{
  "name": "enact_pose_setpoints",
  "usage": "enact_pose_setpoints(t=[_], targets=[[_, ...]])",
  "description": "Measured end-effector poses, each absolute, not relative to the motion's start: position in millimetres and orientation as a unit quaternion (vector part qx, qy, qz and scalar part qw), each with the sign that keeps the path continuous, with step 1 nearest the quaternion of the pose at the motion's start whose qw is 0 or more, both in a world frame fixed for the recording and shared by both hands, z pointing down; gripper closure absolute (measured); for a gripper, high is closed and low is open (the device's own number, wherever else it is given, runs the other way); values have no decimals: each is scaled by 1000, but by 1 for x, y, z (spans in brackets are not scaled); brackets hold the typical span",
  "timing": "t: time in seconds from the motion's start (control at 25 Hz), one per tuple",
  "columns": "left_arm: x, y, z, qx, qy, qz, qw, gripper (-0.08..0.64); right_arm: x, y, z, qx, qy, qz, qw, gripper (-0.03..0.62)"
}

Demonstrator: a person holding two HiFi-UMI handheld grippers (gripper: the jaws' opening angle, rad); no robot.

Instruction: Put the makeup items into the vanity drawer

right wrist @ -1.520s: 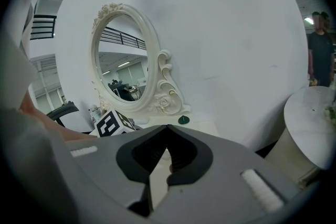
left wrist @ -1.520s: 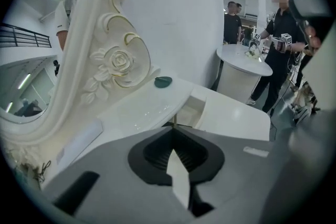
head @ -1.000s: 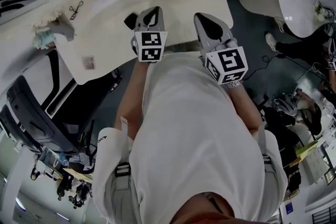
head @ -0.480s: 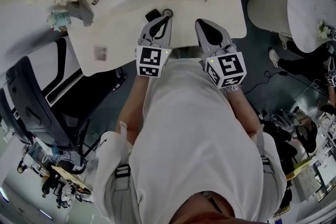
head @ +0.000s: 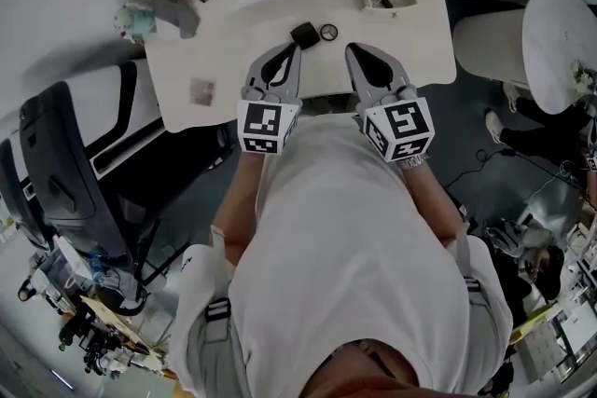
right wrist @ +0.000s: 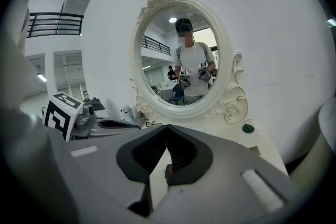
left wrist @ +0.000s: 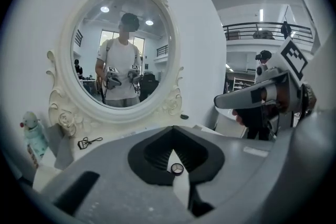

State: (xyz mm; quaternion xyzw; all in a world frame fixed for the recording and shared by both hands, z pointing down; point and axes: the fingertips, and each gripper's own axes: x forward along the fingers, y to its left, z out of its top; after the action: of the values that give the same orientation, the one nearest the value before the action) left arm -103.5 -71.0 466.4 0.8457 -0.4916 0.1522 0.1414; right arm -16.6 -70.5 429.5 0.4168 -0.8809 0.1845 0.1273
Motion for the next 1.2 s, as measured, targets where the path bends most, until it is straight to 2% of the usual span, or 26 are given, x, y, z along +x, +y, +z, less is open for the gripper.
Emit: enact_pose_setpoints(t=[0.4, 1.2], targets=[[-140, -51, 454, 835, -522, 113, 136, 555, -60, -58, 426, 396, -893, 170, 132, 584], [-129, -72, 444, 834, -528, 93, 129, 554, -46, -77, 427, 404, -888, 179, 127, 584]])
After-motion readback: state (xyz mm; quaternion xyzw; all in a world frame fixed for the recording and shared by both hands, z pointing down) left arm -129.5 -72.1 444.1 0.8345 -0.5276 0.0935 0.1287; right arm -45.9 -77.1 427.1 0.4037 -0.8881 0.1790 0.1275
